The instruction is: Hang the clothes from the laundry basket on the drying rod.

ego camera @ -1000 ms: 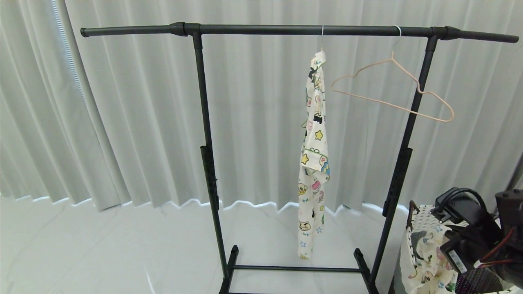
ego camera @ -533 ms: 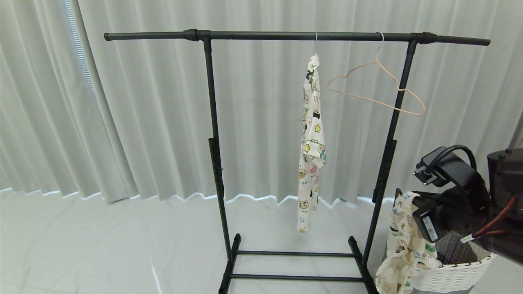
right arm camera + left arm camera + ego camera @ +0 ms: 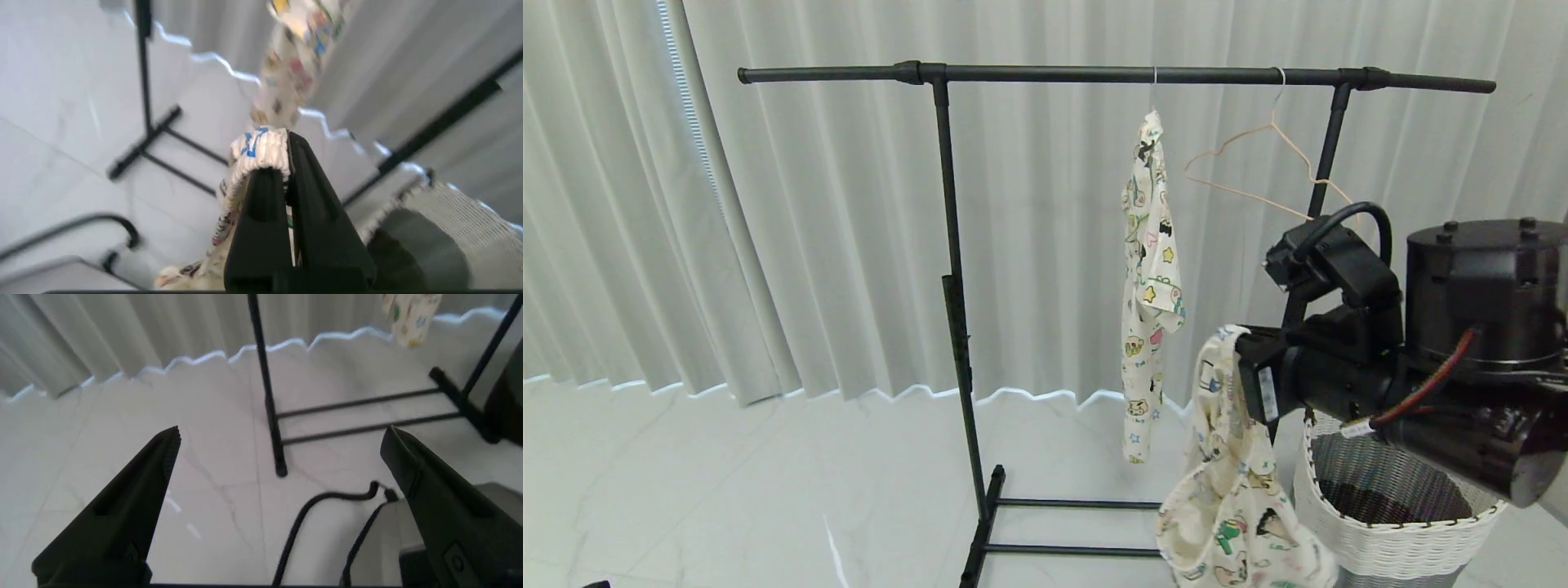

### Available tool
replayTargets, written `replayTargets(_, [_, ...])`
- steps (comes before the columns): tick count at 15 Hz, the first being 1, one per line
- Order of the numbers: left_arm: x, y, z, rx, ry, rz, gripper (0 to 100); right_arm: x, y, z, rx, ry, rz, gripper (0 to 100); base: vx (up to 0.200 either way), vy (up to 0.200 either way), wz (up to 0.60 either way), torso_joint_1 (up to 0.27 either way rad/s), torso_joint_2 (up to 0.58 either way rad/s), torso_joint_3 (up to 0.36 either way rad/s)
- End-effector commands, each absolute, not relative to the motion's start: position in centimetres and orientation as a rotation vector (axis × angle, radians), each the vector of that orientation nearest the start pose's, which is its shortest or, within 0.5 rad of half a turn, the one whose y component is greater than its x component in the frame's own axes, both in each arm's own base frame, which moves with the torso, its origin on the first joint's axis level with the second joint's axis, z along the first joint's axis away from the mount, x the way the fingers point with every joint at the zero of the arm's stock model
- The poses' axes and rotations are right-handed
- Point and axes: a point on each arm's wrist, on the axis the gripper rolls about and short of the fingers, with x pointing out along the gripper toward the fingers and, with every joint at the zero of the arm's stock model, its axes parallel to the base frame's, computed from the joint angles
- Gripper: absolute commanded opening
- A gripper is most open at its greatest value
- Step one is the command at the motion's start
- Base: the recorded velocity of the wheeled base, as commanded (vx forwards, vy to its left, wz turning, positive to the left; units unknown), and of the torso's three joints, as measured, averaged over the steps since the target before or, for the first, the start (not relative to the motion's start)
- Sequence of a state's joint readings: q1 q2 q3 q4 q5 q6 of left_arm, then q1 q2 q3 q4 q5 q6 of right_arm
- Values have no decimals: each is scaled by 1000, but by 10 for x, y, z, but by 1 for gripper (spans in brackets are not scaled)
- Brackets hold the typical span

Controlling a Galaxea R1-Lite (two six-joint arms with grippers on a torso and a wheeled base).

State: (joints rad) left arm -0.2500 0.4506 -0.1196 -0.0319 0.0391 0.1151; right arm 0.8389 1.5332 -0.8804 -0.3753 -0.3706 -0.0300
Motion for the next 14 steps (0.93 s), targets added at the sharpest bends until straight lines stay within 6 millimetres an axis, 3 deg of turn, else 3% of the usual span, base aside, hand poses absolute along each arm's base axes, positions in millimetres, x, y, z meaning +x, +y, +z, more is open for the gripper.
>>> replayTargets(1, [44, -13, 178, 120, 226, -317, 100, 202, 222, 225, -176, 209, 489, 0, 0, 0, 0, 0, 0, 0])
replayTargets(4, [69, -31, 226, 104, 175, -561, 100, 211, 241, 236, -150, 172, 506, 0, 0, 0, 0, 0, 0, 0])
replayTargets(7, [84, -65, 248, 81, 194, -808, 100, 211, 265, 246, -128, 134, 553, 0, 0, 0, 0, 0, 0, 0])
replayTargets(10, [99, -97, 252, 78, 267, -916, 100, 202, 280, 256, -108, 102, 597, 0, 0, 0, 0, 0, 0, 0])
replayTargets(14, [130, -122, 233, 130, 391, -834, 100, 195, 286, 271, -77, 61, 625, 0, 0, 0, 0, 0, 0, 0])
